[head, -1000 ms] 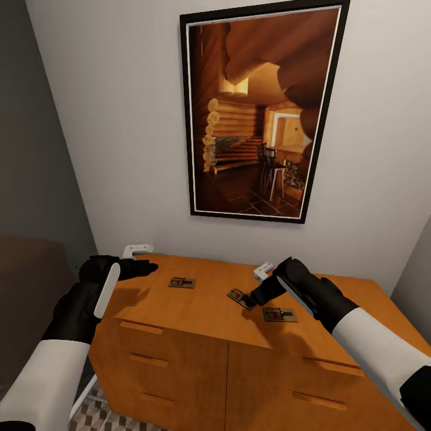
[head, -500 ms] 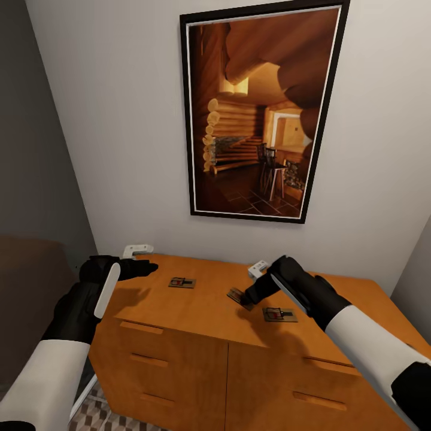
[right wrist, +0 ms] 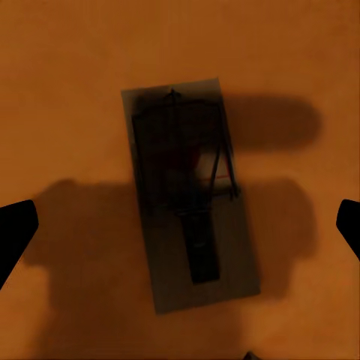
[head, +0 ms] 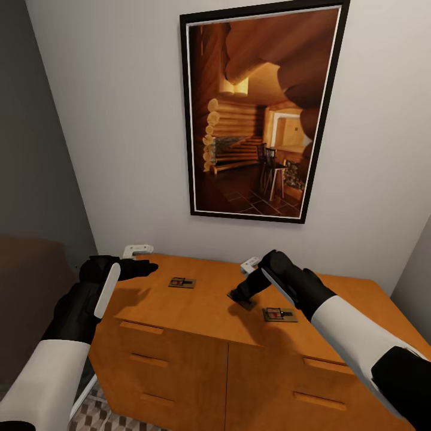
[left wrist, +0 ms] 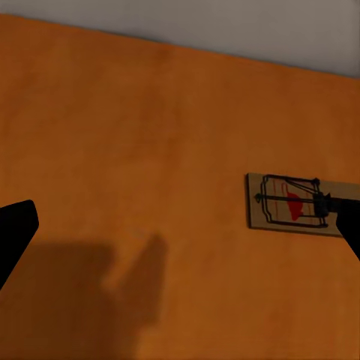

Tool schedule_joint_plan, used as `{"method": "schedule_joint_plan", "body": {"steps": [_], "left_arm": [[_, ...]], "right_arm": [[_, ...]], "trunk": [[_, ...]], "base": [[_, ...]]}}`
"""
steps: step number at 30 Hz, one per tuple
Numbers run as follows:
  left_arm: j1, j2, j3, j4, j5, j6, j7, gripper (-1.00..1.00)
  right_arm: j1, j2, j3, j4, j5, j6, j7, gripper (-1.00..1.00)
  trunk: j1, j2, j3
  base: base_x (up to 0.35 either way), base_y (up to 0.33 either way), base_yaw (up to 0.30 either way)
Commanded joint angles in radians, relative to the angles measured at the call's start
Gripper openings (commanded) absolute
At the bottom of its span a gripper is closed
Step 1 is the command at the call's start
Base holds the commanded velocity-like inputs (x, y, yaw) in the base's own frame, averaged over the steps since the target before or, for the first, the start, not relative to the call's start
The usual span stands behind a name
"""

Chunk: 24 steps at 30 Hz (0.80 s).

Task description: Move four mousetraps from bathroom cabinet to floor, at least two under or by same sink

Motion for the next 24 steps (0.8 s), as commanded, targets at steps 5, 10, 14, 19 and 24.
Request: {"method": "schedule_joint_plan", "body": {"steps": [5, 10, 14, 19, 24], "left_arm": [[-0.001, 0.001, -0.001, 0.001, 0.001, 0.003, -0.001, 1.0], [-0.001, 0.001, -0.002, 0.003, 0.001, 0.003, -0.001, 1.0], [-0.001, 0.001, -0.002, 0.003, 0.001, 0.003, -0.001, 1.0], [-0.001, 0.001, -0.002, 0.005, 0.001, 0.003, -0.001, 1.0], [-0.001, 0.001, -0.002, 0.005, 0.001, 0.003, -0.001, 1.0]], "right_arm": [[-0.004, 0.004, 0.004, 0.007, 0.001, 0.004, -0.005, 1.0], [-0.005, 0.005, 0.004, 0.012, 0.007, 0.004, -0.005, 1.0], [-0.006, 0.005, 0.004, 0.014, 0.009, 0.004, -0.005, 1.0], [-0.006, 0.006, 0.004, 0.04, 0.01, 0.004, -0.006, 1.0], [-0.006, 0.007, 0.003, 0.09, 0.01, 0.004, -0.005, 1.0]], "trunk": [[0.0, -0.001, -0.001], [0.0, -0.001, -0.001], [0.0, -0.001, -0.001], [0.0, -0.001, -0.001], [0.0, -0.001, -0.001]], "base": [[0.0, 0.0, 0.0], [0.0, 0.0, 0.0], [0.0, 0.0, 0.0], [0.0, 0.0, 0.0], [0.0, 0.0, 0.0]]}}
